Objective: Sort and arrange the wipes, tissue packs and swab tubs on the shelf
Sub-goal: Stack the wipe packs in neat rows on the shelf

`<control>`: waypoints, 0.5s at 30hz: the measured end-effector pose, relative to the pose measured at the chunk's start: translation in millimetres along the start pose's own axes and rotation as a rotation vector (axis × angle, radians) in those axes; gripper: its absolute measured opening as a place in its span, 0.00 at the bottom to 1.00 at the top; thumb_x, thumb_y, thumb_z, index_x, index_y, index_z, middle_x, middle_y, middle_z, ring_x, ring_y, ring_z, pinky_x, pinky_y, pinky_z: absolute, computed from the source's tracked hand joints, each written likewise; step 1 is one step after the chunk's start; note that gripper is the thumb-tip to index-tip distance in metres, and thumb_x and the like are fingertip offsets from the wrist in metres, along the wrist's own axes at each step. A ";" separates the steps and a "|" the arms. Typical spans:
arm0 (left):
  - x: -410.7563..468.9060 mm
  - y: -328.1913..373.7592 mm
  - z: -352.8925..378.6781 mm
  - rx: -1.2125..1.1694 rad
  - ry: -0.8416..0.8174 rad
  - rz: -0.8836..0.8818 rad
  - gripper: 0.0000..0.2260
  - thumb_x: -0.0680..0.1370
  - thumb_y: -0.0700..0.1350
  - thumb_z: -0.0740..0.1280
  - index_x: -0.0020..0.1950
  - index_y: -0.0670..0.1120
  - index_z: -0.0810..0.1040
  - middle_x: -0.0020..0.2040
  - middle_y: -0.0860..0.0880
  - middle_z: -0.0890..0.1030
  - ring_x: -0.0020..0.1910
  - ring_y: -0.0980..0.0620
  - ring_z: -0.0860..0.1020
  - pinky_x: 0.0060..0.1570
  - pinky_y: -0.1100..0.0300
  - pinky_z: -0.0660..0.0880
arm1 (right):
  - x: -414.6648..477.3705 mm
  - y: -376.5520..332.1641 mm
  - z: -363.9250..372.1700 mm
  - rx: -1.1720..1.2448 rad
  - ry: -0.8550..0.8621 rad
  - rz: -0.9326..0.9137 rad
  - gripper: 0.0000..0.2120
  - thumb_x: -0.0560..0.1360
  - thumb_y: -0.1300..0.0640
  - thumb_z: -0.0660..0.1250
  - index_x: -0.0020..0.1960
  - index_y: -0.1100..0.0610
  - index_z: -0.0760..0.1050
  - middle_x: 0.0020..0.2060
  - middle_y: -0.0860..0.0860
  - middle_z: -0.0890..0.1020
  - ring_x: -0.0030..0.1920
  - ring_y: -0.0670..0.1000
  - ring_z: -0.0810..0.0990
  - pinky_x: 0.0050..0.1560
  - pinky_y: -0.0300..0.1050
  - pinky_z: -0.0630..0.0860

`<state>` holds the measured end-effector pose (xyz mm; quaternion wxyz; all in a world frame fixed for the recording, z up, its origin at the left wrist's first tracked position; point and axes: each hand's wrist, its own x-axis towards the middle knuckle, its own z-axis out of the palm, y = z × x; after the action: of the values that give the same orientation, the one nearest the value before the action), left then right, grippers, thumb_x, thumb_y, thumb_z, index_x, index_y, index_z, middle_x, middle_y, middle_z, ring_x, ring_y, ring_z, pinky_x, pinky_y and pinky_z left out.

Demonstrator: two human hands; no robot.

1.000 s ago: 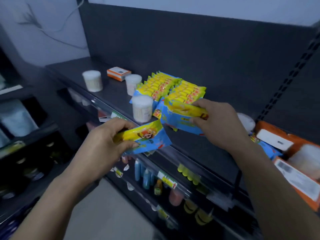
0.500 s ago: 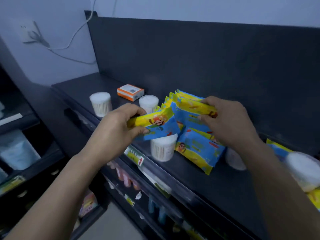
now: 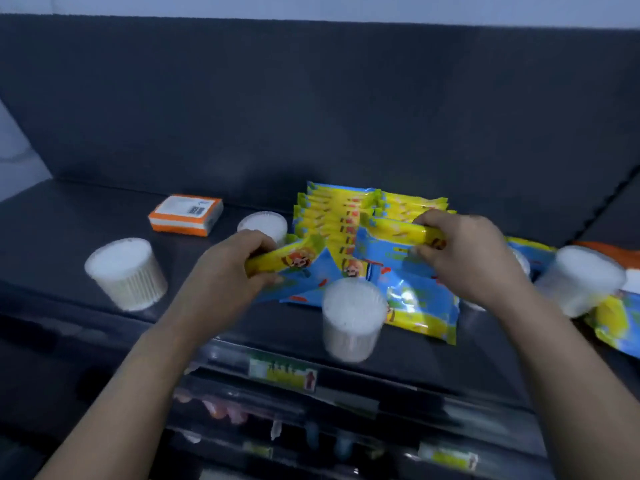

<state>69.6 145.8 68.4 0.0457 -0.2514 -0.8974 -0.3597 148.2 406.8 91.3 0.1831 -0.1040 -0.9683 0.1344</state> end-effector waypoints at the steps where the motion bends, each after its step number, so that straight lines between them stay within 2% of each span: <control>1: 4.1 -6.3 -0.6 0.011 -0.044 0.021 0.12 0.69 0.40 0.74 0.47 0.50 0.75 0.42 0.54 0.77 0.42 0.56 0.73 0.43 0.62 0.70 | -5.1 -3.7 1.0 -0.003 0.007 0.040 0.13 0.72 0.57 0.70 0.57 0.53 0.77 0.42 0.57 0.82 0.47 0.61 0.79 0.43 0.49 0.71; 3: 11.5 -16.0 -0.5 0.063 -0.097 0.066 0.11 0.70 0.41 0.73 0.48 0.50 0.74 0.42 0.53 0.75 0.43 0.52 0.73 0.44 0.52 0.72 | -15.9 -10.2 2.4 -0.031 0.010 0.130 0.13 0.72 0.56 0.70 0.57 0.53 0.77 0.44 0.57 0.82 0.49 0.61 0.78 0.43 0.49 0.70; 4: 14.7 -19.6 0.4 0.095 -0.106 0.090 0.10 0.71 0.42 0.72 0.48 0.50 0.74 0.42 0.54 0.74 0.43 0.51 0.73 0.43 0.52 0.71 | -21.6 -12.6 3.6 -0.049 0.011 0.163 0.13 0.72 0.56 0.70 0.57 0.53 0.77 0.44 0.57 0.82 0.49 0.61 0.77 0.44 0.49 0.71; 7: 21.9 -25.4 7.6 0.204 -0.153 0.174 0.09 0.72 0.43 0.70 0.49 0.51 0.72 0.42 0.55 0.71 0.44 0.50 0.71 0.40 0.56 0.66 | -39.2 -15.2 6.6 -0.064 0.035 0.218 0.11 0.72 0.57 0.70 0.54 0.54 0.77 0.41 0.56 0.80 0.47 0.61 0.77 0.44 0.53 0.74; 11: 23.4 -23.8 23.2 0.163 -0.265 0.236 0.12 0.73 0.43 0.70 0.56 0.47 0.74 0.51 0.51 0.76 0.46 0.53 0.71 0.42 0.57 0.68 | -58.5 -17.4 0.8 -0.095 0.042 0.312 0.11 0.73 0.57 0.69 0.55 0.53 0.77 0.41 0.56 0.80 0.44 0.61 0.77 0.41 0.52 0.74; 15: 23.9 -23.4 28.9 0.151 -0.259 0.266 0.13 0.73 0.43 0.70 0.56 0.47 0.75 0.52 0.50 0.76 0.49 0.51 0.72 0.44 0.56 0.69 | -66.4 -13.9 -0.2 -0.114 0.005 0.338 0.12 0.73 0.58 0.68 0.56 0.53 0.76 0.43 0.57 0.81 0.44 0.62 0.78 0.43 0.52 0.75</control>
<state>40.3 160.7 38.7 -0.0044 -0.4078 -0.8792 -0.2466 206.6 377.1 74.0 0.1541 -0.2759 -0.9426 0.1079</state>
